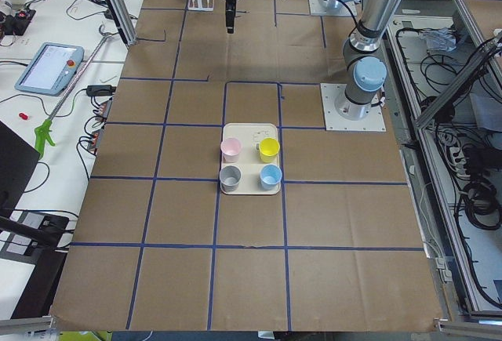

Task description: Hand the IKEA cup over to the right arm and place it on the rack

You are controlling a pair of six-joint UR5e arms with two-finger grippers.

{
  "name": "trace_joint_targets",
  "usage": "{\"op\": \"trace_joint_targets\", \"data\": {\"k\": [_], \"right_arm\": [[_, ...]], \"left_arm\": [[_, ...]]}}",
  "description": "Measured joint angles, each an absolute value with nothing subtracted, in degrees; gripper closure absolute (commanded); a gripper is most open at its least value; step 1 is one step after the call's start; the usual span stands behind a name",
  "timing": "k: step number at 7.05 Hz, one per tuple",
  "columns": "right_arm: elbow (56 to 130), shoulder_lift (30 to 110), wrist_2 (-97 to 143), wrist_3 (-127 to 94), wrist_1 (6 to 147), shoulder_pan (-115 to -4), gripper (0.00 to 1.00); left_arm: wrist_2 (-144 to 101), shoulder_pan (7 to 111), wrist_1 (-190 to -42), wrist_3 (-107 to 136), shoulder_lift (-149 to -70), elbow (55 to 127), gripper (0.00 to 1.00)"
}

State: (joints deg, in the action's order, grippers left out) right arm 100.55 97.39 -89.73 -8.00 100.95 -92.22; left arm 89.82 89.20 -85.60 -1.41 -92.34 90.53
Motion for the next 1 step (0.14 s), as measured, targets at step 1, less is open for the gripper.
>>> {"op": "trace_joint_targets", "data": {"k": [1], "right_arm": [[100.5, 97.3, -89.7, -8.0, 101.0, -92.2, 0.0]], "left_arm": [[89.8, 89.2, -85.6, -1.4, -92.3, 90.5, 0.01]]}}
